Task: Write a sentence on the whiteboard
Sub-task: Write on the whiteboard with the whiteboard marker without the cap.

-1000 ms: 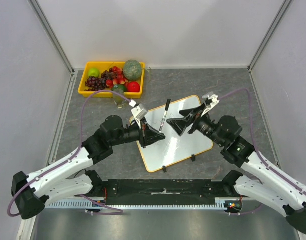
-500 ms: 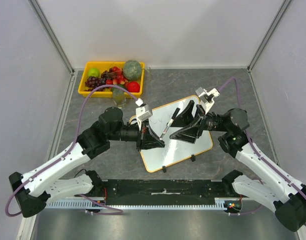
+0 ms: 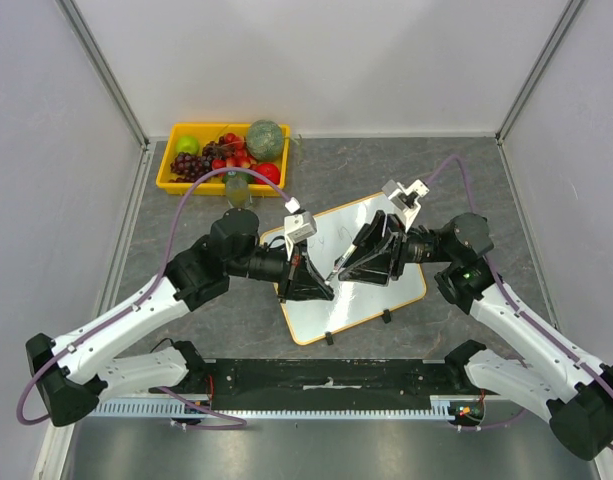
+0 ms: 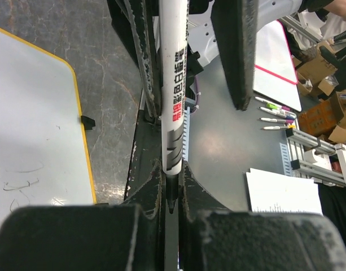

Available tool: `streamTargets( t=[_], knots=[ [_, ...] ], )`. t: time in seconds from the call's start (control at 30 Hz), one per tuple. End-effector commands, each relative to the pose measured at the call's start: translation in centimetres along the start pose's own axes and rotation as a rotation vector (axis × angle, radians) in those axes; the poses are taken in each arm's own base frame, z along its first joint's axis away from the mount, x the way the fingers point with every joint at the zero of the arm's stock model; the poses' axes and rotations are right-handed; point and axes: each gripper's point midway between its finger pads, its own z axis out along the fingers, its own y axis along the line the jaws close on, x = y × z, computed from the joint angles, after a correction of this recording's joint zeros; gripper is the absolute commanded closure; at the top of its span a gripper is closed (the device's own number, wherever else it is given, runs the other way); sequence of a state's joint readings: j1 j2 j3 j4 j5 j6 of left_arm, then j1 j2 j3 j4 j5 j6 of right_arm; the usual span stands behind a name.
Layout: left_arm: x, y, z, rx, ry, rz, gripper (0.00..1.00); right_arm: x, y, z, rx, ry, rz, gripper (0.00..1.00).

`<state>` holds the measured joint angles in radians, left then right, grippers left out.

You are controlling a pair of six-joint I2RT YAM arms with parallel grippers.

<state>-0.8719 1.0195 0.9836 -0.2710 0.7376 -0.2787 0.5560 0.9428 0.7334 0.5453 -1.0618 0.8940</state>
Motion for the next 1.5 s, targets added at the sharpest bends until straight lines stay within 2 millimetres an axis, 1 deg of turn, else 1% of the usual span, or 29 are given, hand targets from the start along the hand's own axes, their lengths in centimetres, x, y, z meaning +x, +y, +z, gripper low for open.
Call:
streamTargets(
  t=[0.0, 0.03, 0.1, 0.2, 0.23, 0.27, 0.3, 0.4, 0.43, 0.47, 0.5, 0.53, 0.57, 0.6, 0.63, 0.67, 0.7, 0.77, 0.87, 0.9, 0.93, 0.97, 1.0, 1.03, 1.07, 1.17, 1.3, 1.33, 1.47],
  knots=[
    [-1.0, -0.9, -0.1, 0.041, -0.002, 0.059, 0.98, 0.4, 0.5, 0.0, -0.027, 0.041, -0.025, 0.56],
    [-1.0, -0.8, 0.0, 0.042, 0.002, 0.056, 0.98, 0.6, 0.3, 0.0, -0.02, 0.044, -0.021, 0.61],
    [-1.0, -0.9, 0.0, 0.045, 0.008, 0.055, 0.98, 0.8, 0.1, 0.1, -0.015, 0.044, -0.011, 0.65],
    [-0.9, -0.7, 0.1, 0.045, 0.015, 0.052, 0.98, 0.8, 0.3, 0.1, -0.02, 0.046, -0.011, 0.77],
    [-0.9, -0.7, 0.1, 0.044, 0.014, 0.054, 0.98, 0.9, 0.2, 0.1, -0.021, 0.049, -0.01, 0.83],
    [-1.0, -0.7, 0.1, 0.042, 0.012, 0.055, 0.98, 1.0, 0.3, 0.1, -0.023, 0.051, -0.01, 0.98],
    [-1.0, -0.7, 0.0, 0.04, 0.009, 0.059, 0.98, 1.0, 0.1, 0.2, -0.013, 0.051, -0.007, 1.0],
    [-1.0, -0.5, 0.0, 0.026, 0.008, 0.052, 0.98, 1.4, -0.5, 0.0, 0.012, 0.06, -0.017, 1.0],
    [-0.9, -0.1, 0.0, -0.002, 0.007, 0.041, 0.89, 1.5, -0.8, -0.1, 0.032, 0.066, -0.024, 1.0],
    [-0.7, 0.5, 0.0, -0.034, 0.004, 0.027, 0.69, 1.7, -1.4, -0.1, 0.065, 0.071, -0.023, 1.0],
    [-0.6, 1.1, -0.2, -0.074, -0.003, 0.011, 0.52, 2.0, -2.3, -0.3, 0.112, 0.081, -0.038, 1.0],
    [-0.3, 2.2, -0.3, -0.142, -0.014, -0.011, 0.4, 2.1, -2.9, -0.5, 0.153, 0.089, -0.046, 1.0],
    [-0.1, 4.1, -0.7, -0.255, -0.032, -0.039, 0.34, 2.3, -3.8, -0.8, 0.207, 0.096, -0.045, 1.0],
    [0.4, 5.3, -1.1, -0.321, -0.038, -0.066, 0.3, 2.3, -4.6, -1.0, 0.251, 0.095, -0.058, 1.0],
    [0.8, 6.3, -1.5, -0.384, -0.055, -0.098, 0.28, 2.5, -5.7, -1.4, 0.315, 0.088, -0.058, 1.0],
    [1.7, 7.3, -1.7, -0.434, -0.049, -0.143, 0.27, 2.2, -6.9, -1.9, 0.389, 0.069, -0.071, 1.0],
    [2.6, 8.4, -2.0, -0.489, -0.043, -0.179, 0.27, 2.6, -8.0, -2.5, 0.457, 0.066, -0.059, 1.0],
    [4.5, 10.7, -3.2, -0.624, -0.041, -0.254, 0.26, 2.7, -10.8, -4.3, 0.638, 0.04, -0.07, 1.0],
    [7.1, 13.9, -5.8, -0.82, -0.07, -0.381, 0.21, 3.1, -12.9, -6.4, 0.781, 0.014, -0.107, 1.0],
    [7.7, 14.7, -6.8, -0.858, -0.1, -0.426, 0.2, 2.9, -13.2, -6.9, 0.814, -0.006, -0.119, 1.0],
    [8.8, 15.3, -7.6, -0.881, -0.111, -0.465, 0.2, 2.7, -13.3, -7.3, 0.831, -0.028, -0.137, 1.0],
    [9.4, 15.9, -8.4, -0.903, -0.141, -0.505, 0.19, 2.7, -13.4, -7.6, 0.845, -0.05, -0.147, 1.0],
    [9.5, 16.1, -9.1, -0.906, -0.173, -0.519, 0.17, 2.9, -13.6, -8.0, 0.863, -0.058, -0.147, 1.0],
    [9.7, 16.3, -9.5, -0.889, -0.199, -0.531, 0.16, 2.3, -13.4, -8.0, 0.856, -0.095, -0.176, 1.0],
    [9.4, 16.2, -9.5, -0.843, -0.227, -0.527, 0.15, 2.4, -13.6, -8.2, 0.867, -0.11, -0.182, 1.0],
    [9.1, 16.2, -8.7, -0.71, -0.285, -0.513, 0.14, 2.8, -13.7, -8.4, 0.861, -0.139, -0.195, 1.0],
    [9.6, 16.7, -7.5, -0.588, -0.291, -0.514, 0.16, 3.8, -14.2, -8.3, 0.857, -0.132, -0.201, 1.0],
    [9.0, 16.7, -7.2, -0.558, -0.306, -0.487, 0.16, 4.0, -14.2, -8.3, 0.853, -0.129, -0.203, 1.0],
    [8.6, 16.8, -6.2, -0.485, -0.306, -0.437, 0.19, 4.9, -14.3, -7.7, 0.835, -0.109, -0.216, 1.0]
  ],
)
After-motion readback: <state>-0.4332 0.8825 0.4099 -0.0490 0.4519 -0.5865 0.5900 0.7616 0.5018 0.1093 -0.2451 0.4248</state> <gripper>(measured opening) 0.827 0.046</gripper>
